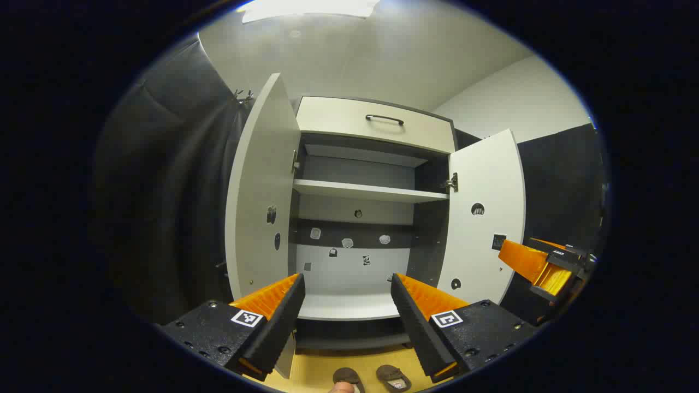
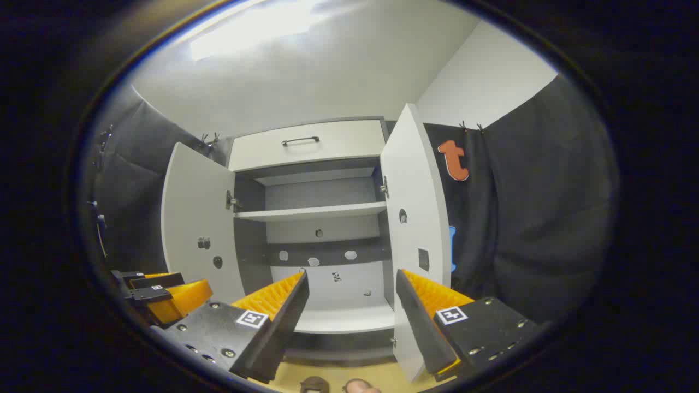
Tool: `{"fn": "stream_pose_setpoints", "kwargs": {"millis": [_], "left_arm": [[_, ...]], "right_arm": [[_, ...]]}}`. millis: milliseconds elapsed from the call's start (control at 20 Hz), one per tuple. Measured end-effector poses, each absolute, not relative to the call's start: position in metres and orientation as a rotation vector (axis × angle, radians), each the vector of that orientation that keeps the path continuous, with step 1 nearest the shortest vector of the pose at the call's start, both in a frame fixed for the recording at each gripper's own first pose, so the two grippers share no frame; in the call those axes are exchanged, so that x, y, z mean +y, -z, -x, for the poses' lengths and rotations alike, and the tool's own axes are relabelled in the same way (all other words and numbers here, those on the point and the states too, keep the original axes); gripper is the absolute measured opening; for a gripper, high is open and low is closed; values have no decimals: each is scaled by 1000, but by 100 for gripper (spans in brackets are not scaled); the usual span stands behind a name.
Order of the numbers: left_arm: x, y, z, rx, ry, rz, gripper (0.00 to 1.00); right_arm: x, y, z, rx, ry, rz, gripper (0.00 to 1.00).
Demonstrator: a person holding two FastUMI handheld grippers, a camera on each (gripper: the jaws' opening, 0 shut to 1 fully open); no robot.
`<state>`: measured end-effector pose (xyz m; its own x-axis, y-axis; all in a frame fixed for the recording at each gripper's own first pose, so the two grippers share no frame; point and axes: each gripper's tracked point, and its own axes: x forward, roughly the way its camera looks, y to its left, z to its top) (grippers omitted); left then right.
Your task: Grab one shoe with the right hand and put it into the shoe cabinet, grab the other shoe with the left hand and put it into the shoe cabinet; then close the right door with the right hand and the left door with the left hand.
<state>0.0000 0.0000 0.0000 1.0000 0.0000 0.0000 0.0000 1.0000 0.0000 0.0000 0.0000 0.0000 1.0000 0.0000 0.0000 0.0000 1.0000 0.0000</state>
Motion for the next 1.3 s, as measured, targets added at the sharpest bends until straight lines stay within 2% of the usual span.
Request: {"fn": "stream_pose_setpoints", "kwargs": {"millis": [50,100,350,400,450,650,700,750,800,950,1000,1100,1200,1300], "left_arm": [[-2,1,-1,4,3,4,96],[-4,2,-3,6,5,10,96],[2,1,-4,-4,-20,10,96],[1,0,-5,-9,-21,12,96],[2,-1,-5,-12,-25,15,96],[0,-3,-6,-24,-34,16,96],[-2,-2,-6,-22,-33,18,96],[-3,-2,-7,-21,-33,20,96],[-4,-1,-8,-19,-33,21,96],[-7,0,-11,-16,-34,7,96],[-8,1,-12,-15,-35,2,96],[-9,0,-14,-13,-36,1,96],[-6,0,-16,-14,-47,0,96],[-1,0,-18,-18,-63,-6,96]], "right_arm": [[0,0,-1,2,-2,5,99],[0,0,-2,6,-2,8,93],[1,0,-3,19,-11,24,93],[1,-1,-3,19,-14,26,96],[0,-2,-4,18,-18,29,93],[-3,-9,-7,-2,-11,39,93],[-4,-10,-8,-2,-4,41,96],[-5,-10,-10,1,-1,41,93],[-7,-9,-11,3,1,39,96],[-14,-10,-19,7,6,47,93],[-15,-9,-20,7,3,50,96],[-12,-5,-23,13,-11,57,93],[-7,5,-26,24,-27,76,96],[1,22,-31,47,-49,105,94]]}}
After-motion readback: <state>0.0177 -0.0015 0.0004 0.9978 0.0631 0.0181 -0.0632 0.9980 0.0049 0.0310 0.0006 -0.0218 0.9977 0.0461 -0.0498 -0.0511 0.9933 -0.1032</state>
